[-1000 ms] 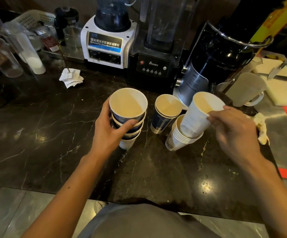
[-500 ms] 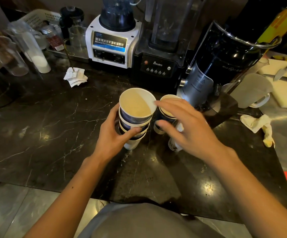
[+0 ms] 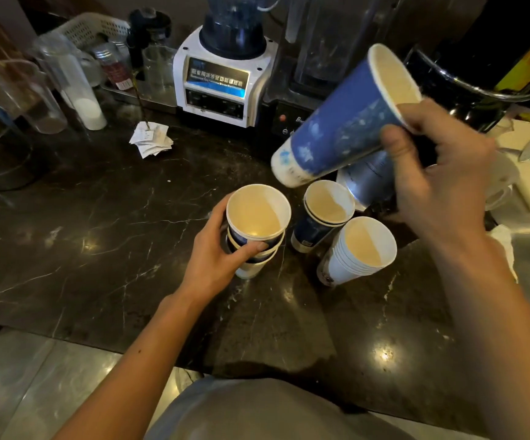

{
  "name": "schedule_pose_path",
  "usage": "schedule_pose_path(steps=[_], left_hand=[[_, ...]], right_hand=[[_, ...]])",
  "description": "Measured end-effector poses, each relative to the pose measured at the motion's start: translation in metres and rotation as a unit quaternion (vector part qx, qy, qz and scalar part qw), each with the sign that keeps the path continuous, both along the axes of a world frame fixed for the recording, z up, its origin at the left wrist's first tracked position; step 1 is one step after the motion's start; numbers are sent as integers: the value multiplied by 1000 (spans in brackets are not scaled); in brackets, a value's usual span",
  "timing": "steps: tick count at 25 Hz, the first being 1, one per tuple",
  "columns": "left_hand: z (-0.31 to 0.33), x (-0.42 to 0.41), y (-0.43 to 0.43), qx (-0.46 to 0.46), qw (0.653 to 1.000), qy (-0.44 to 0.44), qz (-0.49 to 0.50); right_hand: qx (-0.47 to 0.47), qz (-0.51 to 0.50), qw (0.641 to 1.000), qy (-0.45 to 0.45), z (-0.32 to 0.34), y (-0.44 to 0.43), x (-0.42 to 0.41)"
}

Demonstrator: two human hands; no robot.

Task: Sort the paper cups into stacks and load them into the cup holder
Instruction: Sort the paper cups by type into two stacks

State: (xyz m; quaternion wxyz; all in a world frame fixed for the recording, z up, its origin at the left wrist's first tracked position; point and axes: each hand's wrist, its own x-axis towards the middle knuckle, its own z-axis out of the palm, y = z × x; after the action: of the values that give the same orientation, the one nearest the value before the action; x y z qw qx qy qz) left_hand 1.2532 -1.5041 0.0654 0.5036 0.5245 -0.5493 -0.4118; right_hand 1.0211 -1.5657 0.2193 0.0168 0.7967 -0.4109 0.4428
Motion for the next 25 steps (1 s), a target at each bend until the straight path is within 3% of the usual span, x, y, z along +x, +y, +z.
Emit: schedule_pose_path(steps=[3,8,13,15,17,20,25], left_hand=[[-1,-1,-1,-4,1000,0,0],[-3,-1,1,-3,1000,-1,-2],[-2,0,0,-1,1000,-8,-5],[-2,-1,1,1,1000,-4,-6],[-4,0,0,-8,1000,-2,-4],[-6,0,-1,-19,1000,0,-4],[-4,-1,-2,-21,1000,-9,-6]], right_hand=[[-3,-45,996,77,-26,-11,-21],[87,-40,981,167,-78,-18,-34],[273,18,911,309,-107,-15,-19],[238,21,933,270,-100,-7,-12],[177,88,958,207,-84,4,7],[209,210,936,189,-77,15,37],[163,191,943,217,-88,14,49]])
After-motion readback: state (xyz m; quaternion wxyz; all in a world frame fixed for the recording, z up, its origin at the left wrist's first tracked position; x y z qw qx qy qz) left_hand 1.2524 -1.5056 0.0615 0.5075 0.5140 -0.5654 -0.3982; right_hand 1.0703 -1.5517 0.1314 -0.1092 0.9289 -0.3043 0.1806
